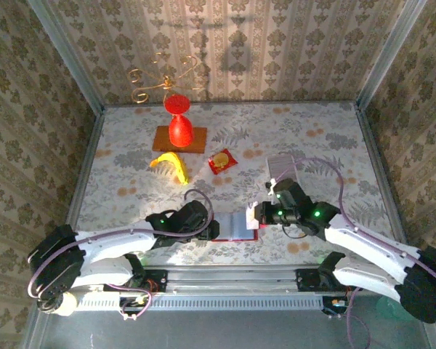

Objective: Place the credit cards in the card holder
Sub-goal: Insert the credit card into the card slot.

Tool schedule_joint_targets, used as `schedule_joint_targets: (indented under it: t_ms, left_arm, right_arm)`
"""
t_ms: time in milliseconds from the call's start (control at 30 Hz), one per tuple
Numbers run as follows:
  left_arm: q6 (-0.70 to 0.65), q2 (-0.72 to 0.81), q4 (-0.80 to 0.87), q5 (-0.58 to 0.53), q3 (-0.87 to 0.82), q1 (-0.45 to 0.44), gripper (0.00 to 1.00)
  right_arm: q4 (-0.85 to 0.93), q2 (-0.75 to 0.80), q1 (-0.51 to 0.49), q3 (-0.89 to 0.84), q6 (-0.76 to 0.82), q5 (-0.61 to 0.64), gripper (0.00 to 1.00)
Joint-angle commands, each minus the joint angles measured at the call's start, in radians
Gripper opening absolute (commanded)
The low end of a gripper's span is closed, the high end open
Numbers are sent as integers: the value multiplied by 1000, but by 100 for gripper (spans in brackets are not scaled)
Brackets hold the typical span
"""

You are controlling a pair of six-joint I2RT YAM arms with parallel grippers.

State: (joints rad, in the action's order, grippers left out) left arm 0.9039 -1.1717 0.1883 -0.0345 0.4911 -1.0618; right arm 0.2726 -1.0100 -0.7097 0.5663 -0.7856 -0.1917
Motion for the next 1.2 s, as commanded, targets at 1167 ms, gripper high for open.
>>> schedule_joint_targets:
  t_ms: [1167]
  left_arm:
    - [-28, -212, 20, 13, 98, -10, 51]
  right_arm:
    - [-421, -343, -78, -54, -204, 61, 0]
